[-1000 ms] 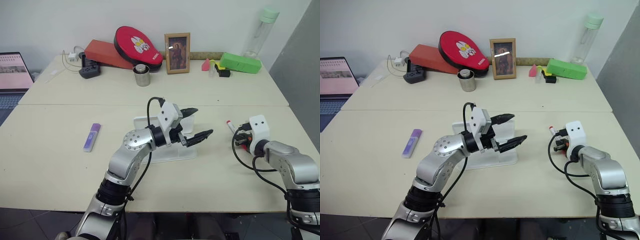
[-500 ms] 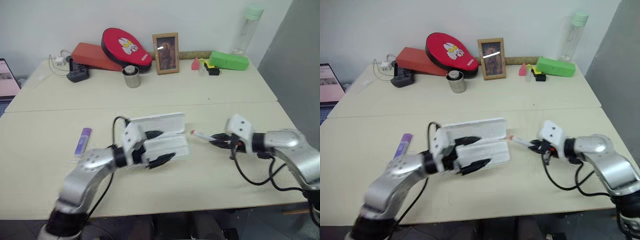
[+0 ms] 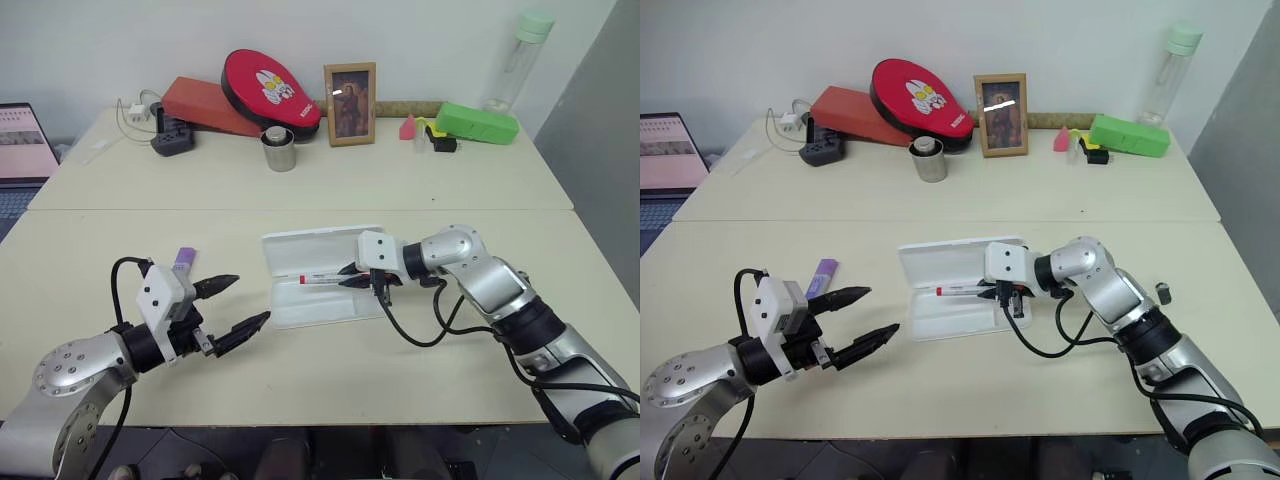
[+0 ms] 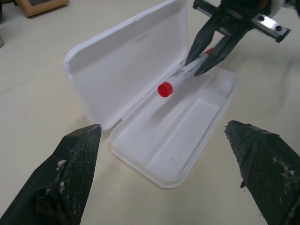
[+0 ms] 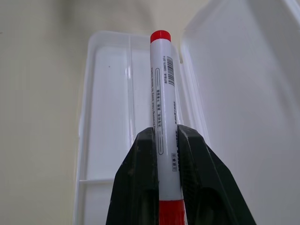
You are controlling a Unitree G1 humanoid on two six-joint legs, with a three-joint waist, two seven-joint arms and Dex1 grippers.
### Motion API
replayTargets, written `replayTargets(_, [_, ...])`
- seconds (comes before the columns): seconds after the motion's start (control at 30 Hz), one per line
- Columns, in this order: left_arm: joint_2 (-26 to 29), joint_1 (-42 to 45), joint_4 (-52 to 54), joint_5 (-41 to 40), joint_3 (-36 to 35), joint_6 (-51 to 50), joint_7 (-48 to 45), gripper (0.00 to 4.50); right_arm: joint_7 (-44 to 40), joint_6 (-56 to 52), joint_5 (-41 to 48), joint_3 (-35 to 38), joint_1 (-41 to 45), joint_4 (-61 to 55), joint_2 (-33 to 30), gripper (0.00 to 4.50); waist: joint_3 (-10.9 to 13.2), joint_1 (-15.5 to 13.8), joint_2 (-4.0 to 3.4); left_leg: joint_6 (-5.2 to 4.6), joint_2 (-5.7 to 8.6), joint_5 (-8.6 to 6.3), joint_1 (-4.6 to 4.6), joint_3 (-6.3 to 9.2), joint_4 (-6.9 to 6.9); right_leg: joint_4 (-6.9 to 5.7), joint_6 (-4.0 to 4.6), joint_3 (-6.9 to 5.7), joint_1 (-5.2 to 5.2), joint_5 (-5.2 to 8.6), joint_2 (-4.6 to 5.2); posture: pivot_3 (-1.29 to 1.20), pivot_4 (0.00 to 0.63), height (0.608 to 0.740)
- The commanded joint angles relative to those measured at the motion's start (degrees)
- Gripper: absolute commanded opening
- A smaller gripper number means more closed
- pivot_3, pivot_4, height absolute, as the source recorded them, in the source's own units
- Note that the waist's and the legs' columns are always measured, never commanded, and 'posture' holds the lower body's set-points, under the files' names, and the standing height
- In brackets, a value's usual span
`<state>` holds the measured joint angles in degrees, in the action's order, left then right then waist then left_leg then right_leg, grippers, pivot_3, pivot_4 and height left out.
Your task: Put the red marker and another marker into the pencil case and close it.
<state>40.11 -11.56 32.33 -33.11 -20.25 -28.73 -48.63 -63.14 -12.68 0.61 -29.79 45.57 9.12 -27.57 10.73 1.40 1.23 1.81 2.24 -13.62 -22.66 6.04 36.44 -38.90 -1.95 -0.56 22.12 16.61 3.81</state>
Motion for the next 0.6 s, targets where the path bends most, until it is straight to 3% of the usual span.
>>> replayTargets(0.03, [0.46,-0.38,3.07,-1.58,-1.83,-0.35,1.38,4.50,-0.72,3.10,-1.62,0.34,1.88,2.36,1.62,0.26,0.00,0.13,0.00,0.00,-0.02,0.00,0.00,0.03,0.00,-0.02,0.02,-0.03,0.00,-0.01,-0.01,0.00,0.150,0.740])
replayTargets(0.4, [0.28,-2.18,5.94,-2.37,-2.14,-1.53,4.04,4.50,-1.14,7.15,-3.64,1.37,4.42,8.87,7.09,0.26,0.00,0.30,-0.01,0.02,-0.10,0.01,0.02,0.01,-0.02,-0.07,0.08,0.00,0.06,-0.04,-0.31,0.00,0.150,0.740])
replayTargets(0.47, [0.26,-2.43,6.17,-2.36,-2.20,-1.63,4.37,4.50,-1.66,7.25,-3.49,1.49,4.24,8.47,7.07,0.97,0.00,0.30,-0.01,0.02,-0.09,0.01,0.02,0.00,-0.01,-0.07,0.08,0.02,0.06,-0.05,-0.31,0.00,0.150,0.740])
replayTargets(0.6, [0.25,-2.38,5.79,-2.39,-1.91,-1.67,5.29,4.50,-2.70,6.44,-2.69,2.14,4.00,7.02,7.01,1.88,0.01,0.30,-0.01,0.02,-0.10,0.01,0.02,0.01,-0.02,-0.07,0.09,0.01,0.06,-0.05,-0.31,0.00,0.150,0.740])
